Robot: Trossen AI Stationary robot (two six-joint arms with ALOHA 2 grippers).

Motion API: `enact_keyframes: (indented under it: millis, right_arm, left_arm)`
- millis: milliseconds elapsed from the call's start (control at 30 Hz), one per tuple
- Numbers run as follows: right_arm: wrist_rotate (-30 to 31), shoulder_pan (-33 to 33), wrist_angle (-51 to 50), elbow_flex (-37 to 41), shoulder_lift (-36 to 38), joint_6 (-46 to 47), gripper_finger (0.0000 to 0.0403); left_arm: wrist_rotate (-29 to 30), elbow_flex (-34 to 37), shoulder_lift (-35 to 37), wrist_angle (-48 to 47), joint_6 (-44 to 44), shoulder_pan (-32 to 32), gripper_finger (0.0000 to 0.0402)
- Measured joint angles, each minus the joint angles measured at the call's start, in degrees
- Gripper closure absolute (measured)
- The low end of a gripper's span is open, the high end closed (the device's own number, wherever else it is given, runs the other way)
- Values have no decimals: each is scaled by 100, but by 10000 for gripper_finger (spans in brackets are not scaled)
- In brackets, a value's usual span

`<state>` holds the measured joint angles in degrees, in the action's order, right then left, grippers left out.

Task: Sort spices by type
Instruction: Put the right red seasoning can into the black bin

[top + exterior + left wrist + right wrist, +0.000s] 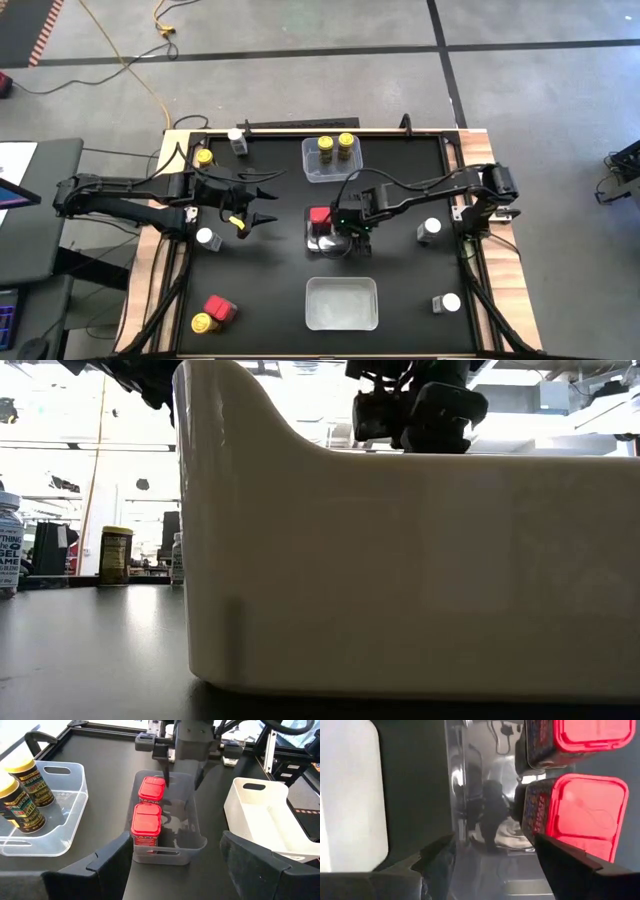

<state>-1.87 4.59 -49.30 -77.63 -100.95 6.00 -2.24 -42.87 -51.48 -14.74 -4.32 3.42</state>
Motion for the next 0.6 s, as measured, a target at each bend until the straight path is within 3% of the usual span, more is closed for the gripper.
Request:
enact_keyframes:
  millis: [600]
  right_arm:
    - [53, -68, -203, 0, -102, 2, 104]
  left_arm:
    - [0, 0, 0, 2, 62, 0, 116]
